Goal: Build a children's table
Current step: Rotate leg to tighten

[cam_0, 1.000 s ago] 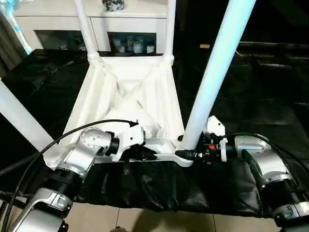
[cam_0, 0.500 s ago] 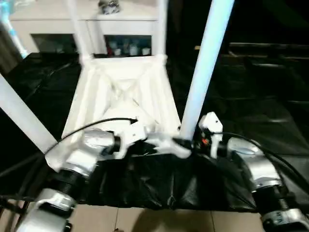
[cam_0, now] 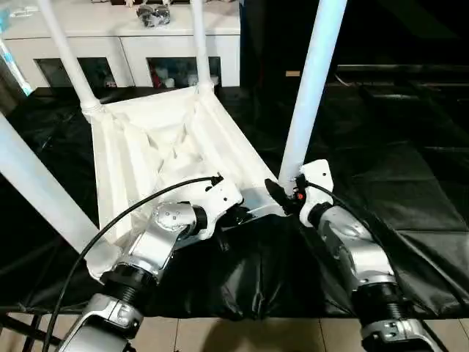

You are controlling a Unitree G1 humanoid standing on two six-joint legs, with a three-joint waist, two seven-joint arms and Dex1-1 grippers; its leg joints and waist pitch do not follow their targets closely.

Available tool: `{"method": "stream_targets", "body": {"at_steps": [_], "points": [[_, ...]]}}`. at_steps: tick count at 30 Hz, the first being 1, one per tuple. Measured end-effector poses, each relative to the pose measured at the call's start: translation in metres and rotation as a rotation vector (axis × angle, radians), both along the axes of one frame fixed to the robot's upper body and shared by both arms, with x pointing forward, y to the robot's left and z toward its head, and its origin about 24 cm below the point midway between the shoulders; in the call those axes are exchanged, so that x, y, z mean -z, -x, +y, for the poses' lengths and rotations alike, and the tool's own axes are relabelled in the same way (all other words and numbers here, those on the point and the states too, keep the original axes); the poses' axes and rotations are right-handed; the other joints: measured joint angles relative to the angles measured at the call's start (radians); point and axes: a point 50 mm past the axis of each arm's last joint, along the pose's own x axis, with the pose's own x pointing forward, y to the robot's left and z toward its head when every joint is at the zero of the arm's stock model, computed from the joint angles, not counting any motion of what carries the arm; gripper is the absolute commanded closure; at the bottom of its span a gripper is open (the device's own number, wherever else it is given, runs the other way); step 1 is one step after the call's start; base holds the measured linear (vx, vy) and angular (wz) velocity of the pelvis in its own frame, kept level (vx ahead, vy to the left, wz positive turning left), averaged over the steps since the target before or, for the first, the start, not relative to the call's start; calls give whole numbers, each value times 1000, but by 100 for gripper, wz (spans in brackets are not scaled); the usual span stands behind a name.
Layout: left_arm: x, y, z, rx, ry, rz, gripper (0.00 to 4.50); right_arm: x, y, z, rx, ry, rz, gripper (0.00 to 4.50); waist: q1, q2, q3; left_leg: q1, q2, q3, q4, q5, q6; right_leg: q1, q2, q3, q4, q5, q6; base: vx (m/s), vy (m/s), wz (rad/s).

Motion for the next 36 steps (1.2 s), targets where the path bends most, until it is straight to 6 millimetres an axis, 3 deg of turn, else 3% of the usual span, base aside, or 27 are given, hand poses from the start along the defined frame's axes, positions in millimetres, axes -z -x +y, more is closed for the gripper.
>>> {"method": "stream_targets", "body": {"at_steps": [4, 8, 14, 19, 26, 36], "points": [[-5, 4, 7, 82, -5, -9, 450, 1, 4, -8, -113, 27, 10, 134, 10, 1, 1, -5, 0, 0, -2, -1, -1, -6, 0, -1, 0, -2, 1, 0, 0, 0], [-8, 5, 21, 149, -15, -4, 450, 0, 11, -24, -311, 95, 38, 134, 19, 1, 1, -18, 1, -1, 0, 2, 5, -17, 0, -3, 1, -2, 0, 0, 0, 0], [-7, 7, 31, 210, -14, 20, 450, -4, 18, -36, -517, 144, 76, 134, 36, -2, 2, -17, 2, -1, 8, 1, 4, -16, 0, -4, 4, 0, -1, 0, 0, 0], [-8, 6, 36, 247, -23, 36, 450, -3, 19, -37, -570, 98, 109, 134, 39, -3, 4, -17, 2, -1, 11, -1, 1, -16, 0, -3, 5, 2, -3, 0, 0, 0], [-8, 5, 41, 280, -29, 42, 450, -3, 21, -36, -598, 60, 127, 185, 40, -4, 4, -17, 3, -1, 12, -1, 2, -16, 0, -3, 5, 2, -3, 0, 0, 0], [-8, 5, 42, 297, -29, 38, 450, -2, 23, -37, -603, 59, 128, 191, 41, -4, 4, -17, 3, -1, 12, 0, 3, -16, 0, -4, 5, 2, -3, 0, 0, 0]]}}
